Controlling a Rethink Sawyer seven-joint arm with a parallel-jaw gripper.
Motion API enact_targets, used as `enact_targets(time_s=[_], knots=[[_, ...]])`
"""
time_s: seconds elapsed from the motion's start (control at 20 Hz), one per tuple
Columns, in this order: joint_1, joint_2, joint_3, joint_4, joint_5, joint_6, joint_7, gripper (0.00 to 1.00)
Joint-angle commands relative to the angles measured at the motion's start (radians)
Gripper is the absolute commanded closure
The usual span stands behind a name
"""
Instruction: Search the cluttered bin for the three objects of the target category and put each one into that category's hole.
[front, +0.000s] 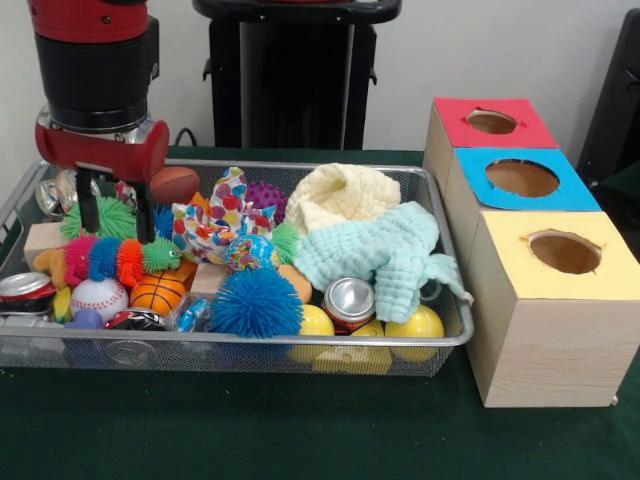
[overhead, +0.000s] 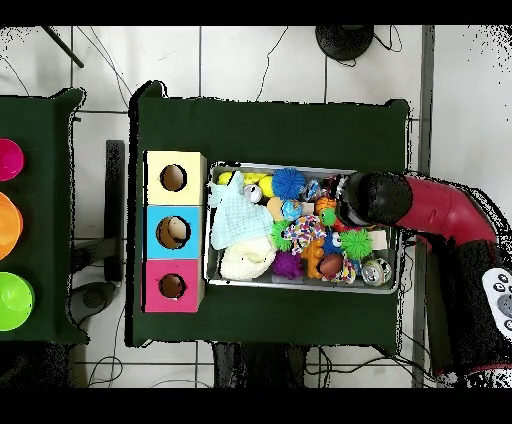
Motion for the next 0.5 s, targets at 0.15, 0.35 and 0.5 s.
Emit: enact_targets(time_s=[0.15, 0.35, 0.5], knots=[[-0.044, 0.058, 0.084, 0.003, -0.074, 0.092, -0.285, 0.00], [-0.060, 0.069, 0.082, 0.034, -0.082, 0.058, -0.270, 0.00], [-0.060, 0.068, 0.078, 0.045, -0.084, 0.044, -0.253, 0.00]])
